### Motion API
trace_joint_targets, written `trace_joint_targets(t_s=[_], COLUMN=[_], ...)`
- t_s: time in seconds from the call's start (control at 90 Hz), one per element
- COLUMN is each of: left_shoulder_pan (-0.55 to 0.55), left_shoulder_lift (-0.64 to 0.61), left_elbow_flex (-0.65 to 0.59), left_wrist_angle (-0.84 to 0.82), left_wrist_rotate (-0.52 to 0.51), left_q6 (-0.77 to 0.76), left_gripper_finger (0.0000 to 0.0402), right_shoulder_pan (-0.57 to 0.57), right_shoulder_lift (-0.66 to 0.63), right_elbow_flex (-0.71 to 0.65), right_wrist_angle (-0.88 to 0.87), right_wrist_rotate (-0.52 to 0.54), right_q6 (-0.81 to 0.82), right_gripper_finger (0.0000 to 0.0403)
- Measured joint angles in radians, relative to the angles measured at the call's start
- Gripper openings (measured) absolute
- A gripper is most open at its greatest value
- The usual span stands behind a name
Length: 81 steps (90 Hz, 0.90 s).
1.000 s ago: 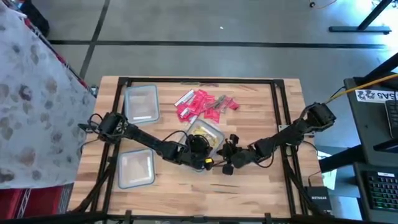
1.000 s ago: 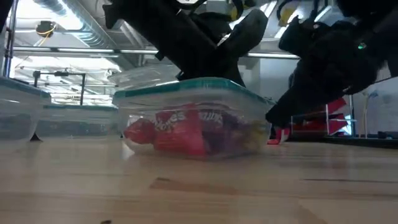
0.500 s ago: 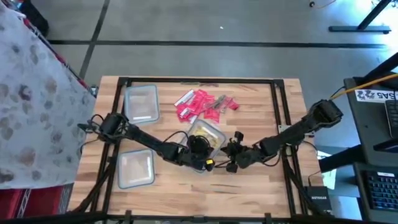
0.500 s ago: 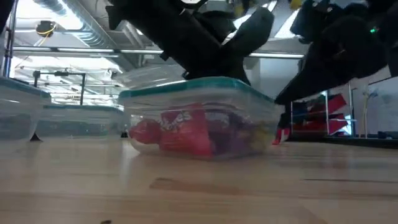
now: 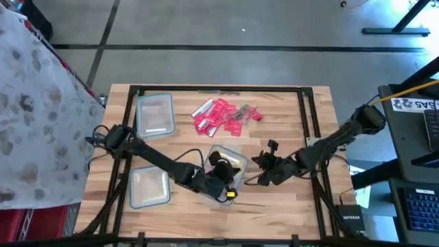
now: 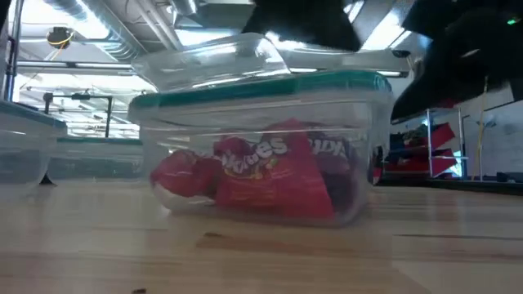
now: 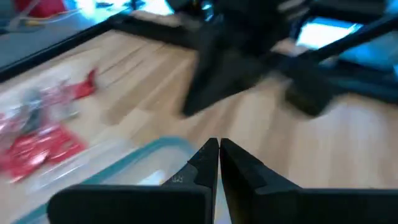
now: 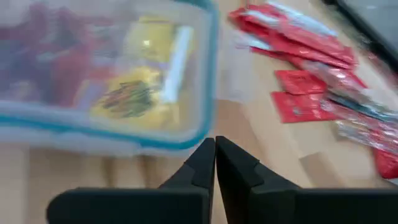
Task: Sort candy
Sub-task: Close the right transparent bin
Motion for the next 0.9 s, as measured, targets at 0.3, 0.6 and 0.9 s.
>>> trace_joint_targets(t_s=[0.3, 0.6, 0.9], left_shoulder_pan=[-0.034, -0.043, -0.026], left_shoulder_lift=[-0.011, -0.013, -0.003], left_elbow_flex=[0.001, 0.002, 0.003], left_wrist_angle=[-0.204, -0.274, -0.486], left_wrist_rotate=[-0.009, -0.01, 0.055], left_q6=[-0.208, -0.252, -0.525], left_gripper_finger=[0.0, 0.0, 0.0], right_shoulder_pan=[0.045, 0.048, 0.009], right_shoulder_lift=[0.009, 0.013, 0.095], right_elbow_flex=[-0.001, -0.001, -0.001], right_wrist_angle=[-0.011, 0.14, 0.199], right_wrist_rotate=[-0.027, -0.273, -0.193], right_q6=[0.012, -0.007, 0.0], right_gripper_finger=[0.0001, 0.0001, 0.0001])
